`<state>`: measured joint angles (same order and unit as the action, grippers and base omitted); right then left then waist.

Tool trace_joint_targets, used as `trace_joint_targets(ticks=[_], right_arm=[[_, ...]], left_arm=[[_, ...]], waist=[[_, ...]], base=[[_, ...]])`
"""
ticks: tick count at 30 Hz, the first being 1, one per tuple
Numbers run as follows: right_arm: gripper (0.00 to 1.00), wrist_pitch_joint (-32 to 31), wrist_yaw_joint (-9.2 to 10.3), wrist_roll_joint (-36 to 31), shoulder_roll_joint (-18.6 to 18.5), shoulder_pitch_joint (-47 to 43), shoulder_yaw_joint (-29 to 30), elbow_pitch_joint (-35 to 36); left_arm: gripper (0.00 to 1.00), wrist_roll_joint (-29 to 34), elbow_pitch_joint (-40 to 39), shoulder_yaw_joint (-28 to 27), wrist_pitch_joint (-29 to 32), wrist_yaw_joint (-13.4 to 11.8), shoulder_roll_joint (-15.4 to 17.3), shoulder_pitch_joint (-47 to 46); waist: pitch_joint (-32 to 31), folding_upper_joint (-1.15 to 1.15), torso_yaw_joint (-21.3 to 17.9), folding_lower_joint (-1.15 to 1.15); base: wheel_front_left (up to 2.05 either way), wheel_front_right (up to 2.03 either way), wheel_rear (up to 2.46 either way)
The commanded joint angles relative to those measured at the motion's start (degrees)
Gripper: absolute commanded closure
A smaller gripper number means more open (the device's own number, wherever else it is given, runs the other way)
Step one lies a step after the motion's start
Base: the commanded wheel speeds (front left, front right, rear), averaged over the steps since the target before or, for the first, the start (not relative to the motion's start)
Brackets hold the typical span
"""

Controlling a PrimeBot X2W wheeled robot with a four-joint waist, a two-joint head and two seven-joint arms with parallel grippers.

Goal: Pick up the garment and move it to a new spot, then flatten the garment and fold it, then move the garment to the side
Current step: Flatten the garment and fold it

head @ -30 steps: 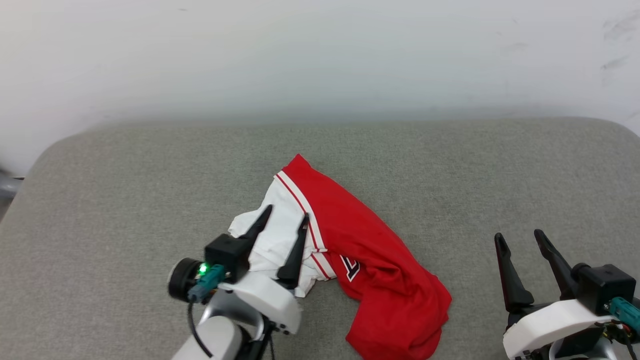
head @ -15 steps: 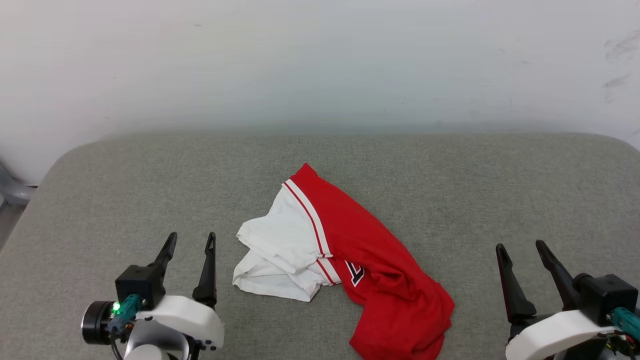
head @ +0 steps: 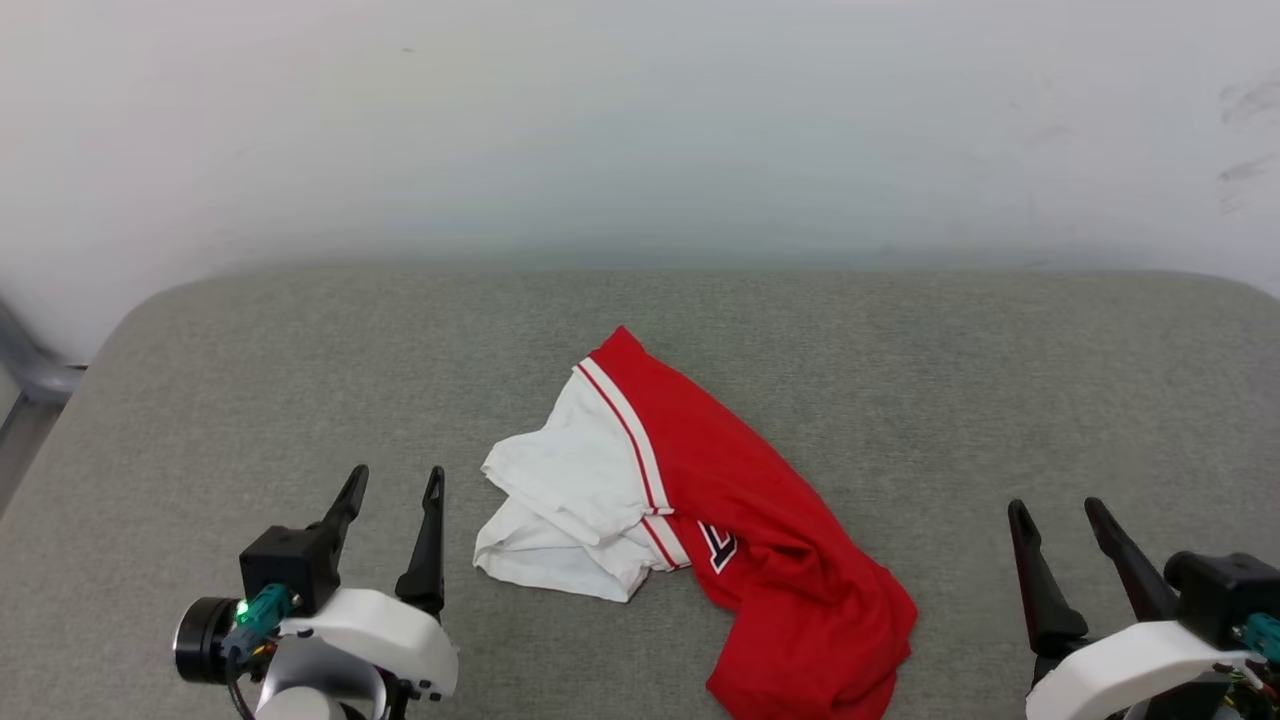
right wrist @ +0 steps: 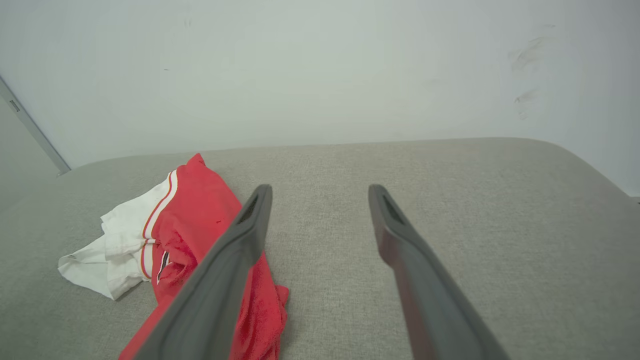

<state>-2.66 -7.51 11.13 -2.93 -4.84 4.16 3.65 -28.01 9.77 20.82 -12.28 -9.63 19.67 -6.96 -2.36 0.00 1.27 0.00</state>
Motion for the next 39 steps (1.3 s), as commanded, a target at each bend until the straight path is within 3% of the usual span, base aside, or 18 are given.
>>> trace_joint_targets(ticks=[1, 8, 20, 31, 32, 33, 39], right_arm=[[0.00, -0.76, 0.04, -0.31, 0.06, 0.51, 0.04, -0.42], [0.00, -12.19, 0.04, 0.84, -2.67, 6.22, -4.33, -4.73], [0.00, -30.54, 0.05, 10.04, -13.59, 23.18, -25.96, -9.75], [0.00, -36.96, 0.05, 15.42, -17.56, 35.40, -37.71, -18.25], [0.56, -36.97, 0.05, 15.67, -17.82, 36.10, -38.31, -18.71], [0.97, -36.52, 0.05, 16.12, -17.86, 36.67, -38.67, -19.13], [1.00, -33.70, 0.04, 17.04, -17.77, 39.38, -38.58, -20.74]], left_arm=[[0.00, -0.33, -0.22, 0.05, 0.04, 0.08, -0.12, -0.88], [0.00, -0.37, -0.42, 0.97, -0.17, 0.82, -1.54, -3.60], [0.00, 0.37, 0.60, 2.04, -1.74, 2.33, -4.13, -9.21], [0.00, 1.08, 2.51, 1.51, -2.77, 3.74, -6.57, -12.33], [0.00, 1.18, 2.59, 1.39, -2.83, 3.89, -6.72, -12.43], [0.00, 1.24, 2.72, 1.28, -2.88, 3.99, -6.84, -12.43], [0.00, 1.76, 3.44, 0.37, -2.98, 4.44, -6.95, -12.21]], waist=[[0.35, 0.00, 0.68, 0.00], [2.80, 0.00, 4.81, 0.00], [9.86, 0.00, 9.72, 0.00], [14.36, 0.00, 11.59, 0.00], [14.55, 0.00, 11.61, 0.00], [14.68, 0.00, 11.62, 0.00], [14.70, 0.00, 11.02, 0.00]], base=[[0.00, 0.00, 0.00], [0.00, 0.00, 0.00], [0.00, 0.00, 0.00], [0.00, 0.00, 0.00], [0.00, 0.00, 0.00], [0.00, 0.00, 0.00], [0.00, 0.00, 0.00]])
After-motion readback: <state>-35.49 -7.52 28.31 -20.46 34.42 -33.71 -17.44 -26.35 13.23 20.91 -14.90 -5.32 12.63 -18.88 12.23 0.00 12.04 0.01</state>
